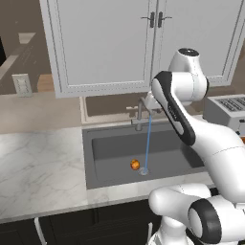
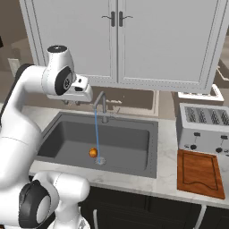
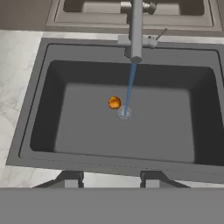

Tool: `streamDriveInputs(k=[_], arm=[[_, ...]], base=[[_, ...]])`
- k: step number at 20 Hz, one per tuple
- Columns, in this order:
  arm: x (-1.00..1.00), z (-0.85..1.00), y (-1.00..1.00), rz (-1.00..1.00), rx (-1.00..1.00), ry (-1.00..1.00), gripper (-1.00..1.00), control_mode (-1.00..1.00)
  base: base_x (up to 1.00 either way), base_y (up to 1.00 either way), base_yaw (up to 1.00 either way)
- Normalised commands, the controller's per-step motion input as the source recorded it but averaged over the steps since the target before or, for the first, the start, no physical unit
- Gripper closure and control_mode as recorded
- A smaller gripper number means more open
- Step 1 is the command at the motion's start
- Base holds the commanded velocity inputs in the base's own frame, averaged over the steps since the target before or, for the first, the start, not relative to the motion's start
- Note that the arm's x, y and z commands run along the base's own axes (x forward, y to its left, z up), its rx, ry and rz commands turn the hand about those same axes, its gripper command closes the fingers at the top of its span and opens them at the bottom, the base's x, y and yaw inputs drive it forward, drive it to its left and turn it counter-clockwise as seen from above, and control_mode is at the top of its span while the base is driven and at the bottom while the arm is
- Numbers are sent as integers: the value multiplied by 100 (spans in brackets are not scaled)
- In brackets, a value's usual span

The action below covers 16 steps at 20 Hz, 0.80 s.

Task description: Pick the peach from the sink and place it on the cutting board to airdry. Then turn off the sink faucet.

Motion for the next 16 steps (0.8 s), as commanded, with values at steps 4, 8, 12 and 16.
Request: streamDriveInputs(k=[4, 8, 12, 16], arm=[[-2, -2, 0, 0, 0, 0, -100, -100], [-3, -9, 1, 0, 0, 0, -100, -100], [0, -16, 0, 0, 0, 3, -100, -100], [0, -19, 0, 0, 0, 3, -100, -100]], base=[[0, 0, 0], [0, 0, 0], [0, 0, 0], [0, 0, 0]])
